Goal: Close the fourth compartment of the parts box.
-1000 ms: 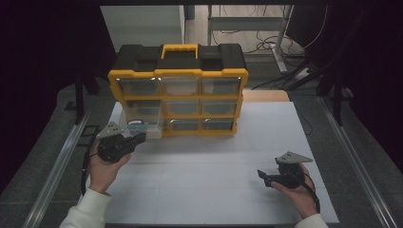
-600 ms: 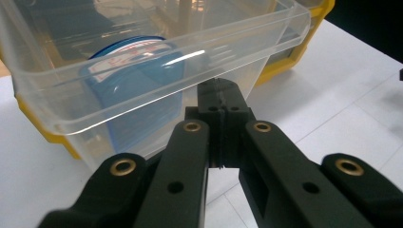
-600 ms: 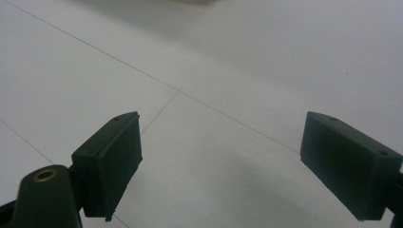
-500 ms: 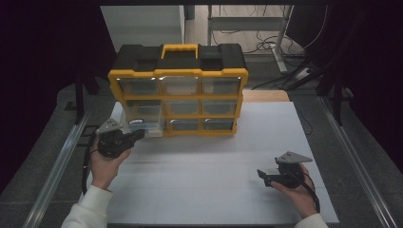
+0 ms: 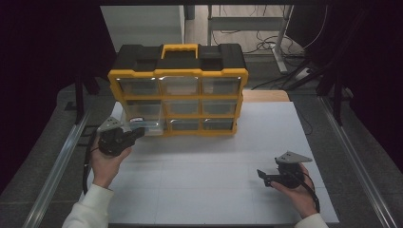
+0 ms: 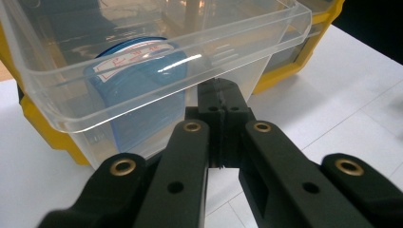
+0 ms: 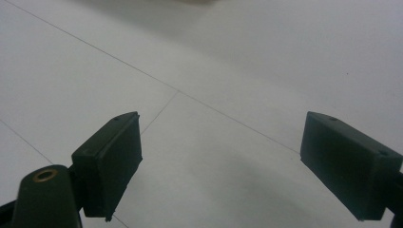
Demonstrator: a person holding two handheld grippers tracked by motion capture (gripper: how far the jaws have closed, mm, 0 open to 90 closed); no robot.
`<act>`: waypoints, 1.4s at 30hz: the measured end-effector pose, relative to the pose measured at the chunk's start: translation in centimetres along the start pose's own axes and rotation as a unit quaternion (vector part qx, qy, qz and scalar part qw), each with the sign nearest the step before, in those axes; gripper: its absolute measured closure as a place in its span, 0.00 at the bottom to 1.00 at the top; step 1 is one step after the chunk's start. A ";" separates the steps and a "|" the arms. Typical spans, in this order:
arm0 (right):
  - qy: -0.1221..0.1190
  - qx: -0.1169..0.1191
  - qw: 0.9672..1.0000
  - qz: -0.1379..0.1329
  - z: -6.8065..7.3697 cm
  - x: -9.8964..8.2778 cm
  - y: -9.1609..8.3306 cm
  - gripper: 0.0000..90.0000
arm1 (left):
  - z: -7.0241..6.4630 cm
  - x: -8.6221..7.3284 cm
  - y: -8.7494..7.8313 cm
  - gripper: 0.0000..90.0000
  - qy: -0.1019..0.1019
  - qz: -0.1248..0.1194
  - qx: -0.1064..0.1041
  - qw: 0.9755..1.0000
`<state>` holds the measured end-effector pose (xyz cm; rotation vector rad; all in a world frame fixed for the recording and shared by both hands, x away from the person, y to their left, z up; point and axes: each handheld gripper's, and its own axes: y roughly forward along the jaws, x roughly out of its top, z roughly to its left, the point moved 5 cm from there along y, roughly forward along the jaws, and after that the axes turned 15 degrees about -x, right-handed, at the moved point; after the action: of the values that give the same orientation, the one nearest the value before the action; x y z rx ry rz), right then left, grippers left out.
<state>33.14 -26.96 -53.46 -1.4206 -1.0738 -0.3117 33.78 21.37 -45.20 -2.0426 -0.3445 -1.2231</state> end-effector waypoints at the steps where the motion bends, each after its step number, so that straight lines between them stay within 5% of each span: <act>1: 0.000 0.000 1.000 0.000 0.0 0.0 0.0 0.16 | 0.0 0.0 0.0 1.00 0.000 0.000 0.000 1.000; 42: 0.006 0.002 1.000 -0.001 -0.1 0.0 0.1 0.16 | 1.5 1.9 1.4 1.00 -0.004 -0.013 0.002 1.000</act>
<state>33.25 -27.01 -53.48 -1.4117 -1.0668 -0.3187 36.52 21.22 -44.67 -2.0468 -0.3781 -1.2288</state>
